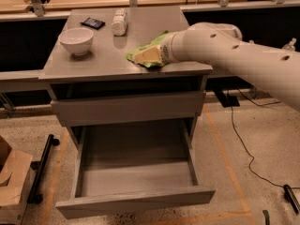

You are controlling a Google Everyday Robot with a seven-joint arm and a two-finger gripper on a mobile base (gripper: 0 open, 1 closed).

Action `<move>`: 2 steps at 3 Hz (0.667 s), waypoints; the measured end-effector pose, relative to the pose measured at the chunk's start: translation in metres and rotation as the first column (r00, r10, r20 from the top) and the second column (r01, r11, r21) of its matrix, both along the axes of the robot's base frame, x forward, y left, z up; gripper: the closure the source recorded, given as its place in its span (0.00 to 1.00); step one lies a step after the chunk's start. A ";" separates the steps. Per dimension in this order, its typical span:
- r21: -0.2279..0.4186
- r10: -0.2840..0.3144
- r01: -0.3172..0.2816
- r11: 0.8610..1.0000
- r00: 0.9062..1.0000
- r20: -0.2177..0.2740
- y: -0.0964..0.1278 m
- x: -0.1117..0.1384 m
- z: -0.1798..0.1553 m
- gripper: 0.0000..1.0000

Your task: Place green rice chip bag into middle drawer

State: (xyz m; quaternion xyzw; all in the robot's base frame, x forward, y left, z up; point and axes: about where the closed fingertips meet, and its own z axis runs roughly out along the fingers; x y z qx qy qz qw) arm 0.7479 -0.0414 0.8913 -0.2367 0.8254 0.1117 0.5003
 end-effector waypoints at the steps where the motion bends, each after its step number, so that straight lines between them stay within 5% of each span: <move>1: 0.045 -0.076 0.074 0.996 0.997 0.028 0.002 0.029 -0.016 0.00; 2: 0.084 -0.152 0.148 0.985 0.987 0.050 -0.007 0.061 -0.031 0.00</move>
Offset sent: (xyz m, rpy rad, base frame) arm 0.0954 -0.0101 -0.0558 0.1218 -0.0935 -0.2677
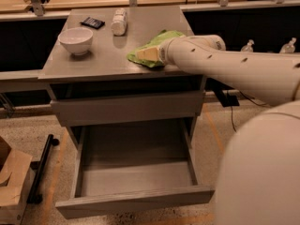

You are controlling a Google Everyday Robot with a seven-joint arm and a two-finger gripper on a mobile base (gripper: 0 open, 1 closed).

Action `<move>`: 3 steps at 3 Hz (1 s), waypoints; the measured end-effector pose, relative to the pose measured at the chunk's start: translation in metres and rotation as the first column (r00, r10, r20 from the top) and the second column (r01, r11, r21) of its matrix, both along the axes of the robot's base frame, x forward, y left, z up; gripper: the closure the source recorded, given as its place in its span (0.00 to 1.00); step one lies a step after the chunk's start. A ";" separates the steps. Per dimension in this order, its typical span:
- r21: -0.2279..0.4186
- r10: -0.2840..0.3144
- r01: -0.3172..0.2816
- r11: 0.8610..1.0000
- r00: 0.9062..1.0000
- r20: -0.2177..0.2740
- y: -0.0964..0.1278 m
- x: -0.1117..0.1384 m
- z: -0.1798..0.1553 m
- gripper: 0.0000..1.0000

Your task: Place green rice chip bag into middle drawer

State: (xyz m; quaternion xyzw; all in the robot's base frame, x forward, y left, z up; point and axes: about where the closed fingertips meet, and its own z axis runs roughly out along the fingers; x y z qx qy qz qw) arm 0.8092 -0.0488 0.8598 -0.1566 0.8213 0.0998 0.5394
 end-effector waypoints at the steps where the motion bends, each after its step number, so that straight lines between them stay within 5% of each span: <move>1: 0.033 -0.042 0.042 0.999 0.999 0.007 0.005 0.024 -0.017 0.25; 3: 0.034 -0.030 0.029 0.999 0.999 0.034 0.016 0.018 -0.005 0.71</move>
Offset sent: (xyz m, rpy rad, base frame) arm 0.0246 0.0199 -0.0230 0.0366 -0.0176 -0.0568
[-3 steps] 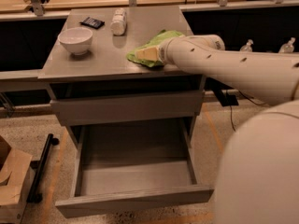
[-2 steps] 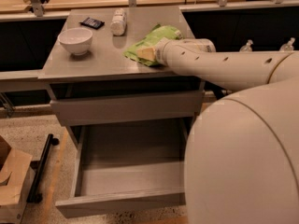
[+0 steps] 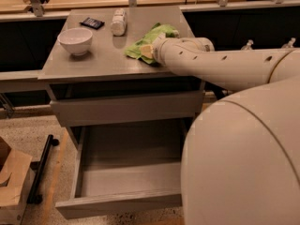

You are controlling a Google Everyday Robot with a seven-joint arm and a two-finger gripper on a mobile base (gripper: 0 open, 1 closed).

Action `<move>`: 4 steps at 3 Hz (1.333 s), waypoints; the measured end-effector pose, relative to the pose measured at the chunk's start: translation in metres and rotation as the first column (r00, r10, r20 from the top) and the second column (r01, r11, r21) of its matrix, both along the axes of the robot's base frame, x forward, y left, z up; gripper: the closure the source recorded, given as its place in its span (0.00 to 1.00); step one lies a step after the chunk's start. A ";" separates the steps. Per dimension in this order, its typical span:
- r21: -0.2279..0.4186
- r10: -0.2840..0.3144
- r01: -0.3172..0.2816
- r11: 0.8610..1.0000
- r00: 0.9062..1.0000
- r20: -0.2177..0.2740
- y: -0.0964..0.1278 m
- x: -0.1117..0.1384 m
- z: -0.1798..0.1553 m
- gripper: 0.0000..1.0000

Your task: Place green rice chip bag into middle drawer

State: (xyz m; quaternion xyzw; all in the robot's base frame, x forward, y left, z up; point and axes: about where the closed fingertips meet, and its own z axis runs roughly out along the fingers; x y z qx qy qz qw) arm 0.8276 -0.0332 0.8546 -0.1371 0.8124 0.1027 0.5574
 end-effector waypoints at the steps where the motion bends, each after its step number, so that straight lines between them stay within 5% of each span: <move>1: -0.031 0.028 -0.027 0.999 0.999 0.035 -0.013 -0.016 0.042 0.95; 2: -0.025 0.054 -0.054 0.998 0.998 -0.022 -0.038 -0.049 0.064 1.00; 4: 0.080 0.203 -0.193 0.978 0.966 -0.160 -0.044 -0.109 0.062 1.00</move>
Offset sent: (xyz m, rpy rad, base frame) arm -0.1152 -0.0171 0.0744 0.0044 0.1619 0.3179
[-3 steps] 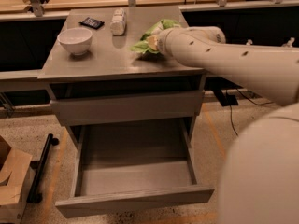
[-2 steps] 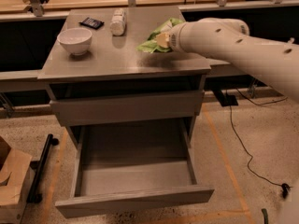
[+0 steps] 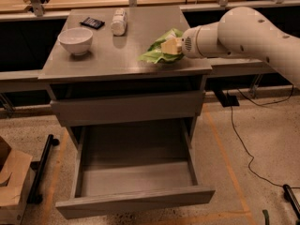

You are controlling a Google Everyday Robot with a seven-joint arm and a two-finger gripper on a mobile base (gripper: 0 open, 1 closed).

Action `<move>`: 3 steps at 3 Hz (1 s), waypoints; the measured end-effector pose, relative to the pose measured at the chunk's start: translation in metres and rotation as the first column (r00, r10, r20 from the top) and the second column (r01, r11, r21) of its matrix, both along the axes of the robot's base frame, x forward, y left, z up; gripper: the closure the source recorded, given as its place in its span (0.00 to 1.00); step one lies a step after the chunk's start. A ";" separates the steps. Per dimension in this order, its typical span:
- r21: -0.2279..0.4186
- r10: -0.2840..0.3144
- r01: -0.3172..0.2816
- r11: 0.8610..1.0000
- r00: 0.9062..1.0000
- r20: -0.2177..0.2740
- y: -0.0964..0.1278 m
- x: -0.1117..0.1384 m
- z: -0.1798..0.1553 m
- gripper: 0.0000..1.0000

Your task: Place green rice chip bag into middle drawer

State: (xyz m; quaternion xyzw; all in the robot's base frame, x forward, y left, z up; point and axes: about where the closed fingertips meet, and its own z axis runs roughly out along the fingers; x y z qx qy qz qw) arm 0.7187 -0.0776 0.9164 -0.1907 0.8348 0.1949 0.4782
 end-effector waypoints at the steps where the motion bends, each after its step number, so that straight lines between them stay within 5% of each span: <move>1: 0.000 0.000 0.000 1.000 1.000 0.000 0.000 0.000 0.000 1.00; 2: -0.042 0.033 -0.033 0.999 0.999 -0.013 0.008 -0.013 0.001 1.00; 3: -0.072 0.051 -0.053 0.996 0.998 -0.037 0.012 -0.059 -0.003 1.00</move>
Offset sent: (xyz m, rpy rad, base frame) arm -0.0177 0.0108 -0.0027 -0.0912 0.0289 0.0606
